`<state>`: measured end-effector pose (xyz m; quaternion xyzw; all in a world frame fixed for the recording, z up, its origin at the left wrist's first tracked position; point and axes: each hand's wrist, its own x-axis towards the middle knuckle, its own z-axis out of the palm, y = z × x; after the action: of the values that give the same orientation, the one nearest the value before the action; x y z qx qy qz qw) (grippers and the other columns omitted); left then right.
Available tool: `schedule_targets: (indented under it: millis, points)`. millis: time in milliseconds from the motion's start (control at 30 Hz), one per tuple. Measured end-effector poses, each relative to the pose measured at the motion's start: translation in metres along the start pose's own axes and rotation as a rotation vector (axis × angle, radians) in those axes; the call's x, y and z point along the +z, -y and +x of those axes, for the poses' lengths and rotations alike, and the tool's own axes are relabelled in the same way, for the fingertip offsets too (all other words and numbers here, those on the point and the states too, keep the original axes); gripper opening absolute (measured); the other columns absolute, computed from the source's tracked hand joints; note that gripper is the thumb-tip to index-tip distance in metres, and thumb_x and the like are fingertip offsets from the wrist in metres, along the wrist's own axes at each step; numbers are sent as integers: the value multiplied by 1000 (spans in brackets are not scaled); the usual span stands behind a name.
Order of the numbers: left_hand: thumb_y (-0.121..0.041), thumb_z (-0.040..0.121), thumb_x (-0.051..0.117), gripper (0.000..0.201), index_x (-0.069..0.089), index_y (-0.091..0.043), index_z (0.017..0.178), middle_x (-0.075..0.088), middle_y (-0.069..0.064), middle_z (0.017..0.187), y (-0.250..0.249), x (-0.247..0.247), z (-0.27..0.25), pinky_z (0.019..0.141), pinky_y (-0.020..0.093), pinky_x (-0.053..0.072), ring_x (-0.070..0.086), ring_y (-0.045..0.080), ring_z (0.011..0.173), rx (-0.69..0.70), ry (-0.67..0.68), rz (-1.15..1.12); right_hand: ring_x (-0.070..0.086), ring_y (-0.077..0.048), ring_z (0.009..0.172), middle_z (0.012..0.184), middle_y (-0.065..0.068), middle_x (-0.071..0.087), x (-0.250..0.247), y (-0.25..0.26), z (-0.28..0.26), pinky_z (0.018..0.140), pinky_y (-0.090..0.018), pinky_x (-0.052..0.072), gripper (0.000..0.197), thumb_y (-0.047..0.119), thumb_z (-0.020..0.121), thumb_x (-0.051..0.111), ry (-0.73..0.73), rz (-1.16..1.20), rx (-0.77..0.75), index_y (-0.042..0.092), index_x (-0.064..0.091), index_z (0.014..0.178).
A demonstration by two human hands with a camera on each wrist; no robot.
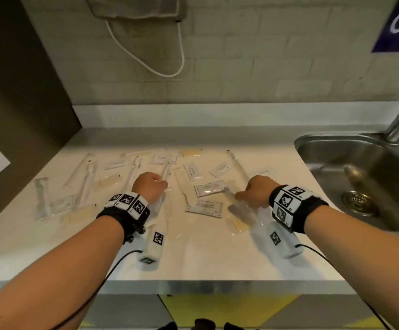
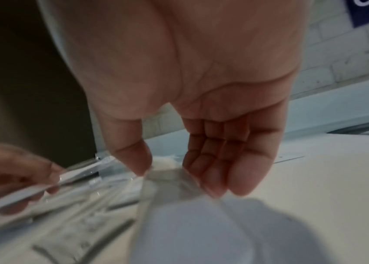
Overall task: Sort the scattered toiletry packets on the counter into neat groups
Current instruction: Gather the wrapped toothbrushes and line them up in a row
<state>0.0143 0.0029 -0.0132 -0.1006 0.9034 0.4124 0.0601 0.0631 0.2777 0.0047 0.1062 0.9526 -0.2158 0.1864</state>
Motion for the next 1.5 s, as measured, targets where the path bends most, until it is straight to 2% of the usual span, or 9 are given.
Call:
schedule_targets:
  millis: [200, 300, 433, 567, 933, 1100, 1333, 1433, 1500]
  points:
    - [-12, 87, 43, 12, 53, -9, 92, 55, 9, 77, 1, -11, -30, 61, 36, 50, 53, 23, 63, -52, 74, -435, 64, -27, 69, 77, -20, 69, -1, 35, 3, 79, -43, 54, 43, 42, 88, 52, -1, 307, -170, 0, 57, 93]
    - [-14, 93, 39, 20, 49, -10, 110, 57, 11, 84, -1, -16, -44, 60, 36, 50, 54, 26, 71, -75, 67, -514, 56, -22, 51, 52, -7, 61, 12, 62, 11, 69, -37, 51, 38, 44, 86, 52, 63, 311, -165, 6, 52, 87]
    - [-11, 94, 35, 24, 46, -6, 115, 60, 12, 89, 5, -25, -53, 54, 28, 47, 53, 21, 70, -14, 4, -499, 51, -20, 56, 81, -9, 61, 31, 107, 25, 52, -28, 44, 49, 42, 82, 66, 45, 276, -144, 4, 51, 109]
    - [-11, 92, 37, 16, 45, -7, 105, 58, 10, 79, 27, -40, -53, 47, 26, 42, 46, 17, 60, -34, 6, -514, 64, -31, 97, 107, -13, 65, 50, 126, 34, 82, -34, 52, 51, 37, 83, 67, 36, 172, -81, 2, 55, 119]
    - [-14, 93, 56, 17, 52, -5, 107, 59, 9, 74, 70, -81, -29, 53, 28, 43, 49, 16, 56, -14, 8, -436, 65, -31, 100, 111, -13, 66, 52, 151, 35, 84, -34, 55, 45, 23, 86, 64, 26, -171, -108, 4, 54, 126]
    - [-9, 90, 54, 16, 52, -8, 106, 62, 10, 79, 77, -95, -4, 57, 28, 46, 52, 17, 61, -5, -3, -398, 64, -25, 88, 103, -7, 60, 66, 162, 28, 73, -34, 55, 76, 31, 86, 61, -33, -5, 1, 4, 19, 143]
    - [-13, 88, 58, 16, 54, -11, 103, 62, 8, 85, 81, -90, 32, 62, 34, 52, 58, 19, 63, 15, 22, -312, 63, -27, 93, 110, -10, 63, 99, 174, 13, 76, -33, 52, 72, 44, 83, 58, 35, -149, 72, 3, 34, 136]
    - [-22, 88, 60, 36, 51, -10, 120, 62, 10, 112, 75, -84, 48, 76, 35, 50, 64, 27, 93, 28, 14, -97, 65, -27, 99, 110, -12, 67, 91, 181, 16, 82, -31, 53, 39, 33, 88, 56, 90, -198, 55, 1, 57, 109]
    - [-29, 88, 64, 54, 44, -6, 133, 57, 11, 127, 66, -78, 60, 72, 27, 45, 58, 28, 107, 41, 35, 110, 59, -27, 115, 123, -15, 63, 83, 185, 13, 98, -32, 47, 39, 31, 97, 48, 90, -217, 78, 1, 58, 119]
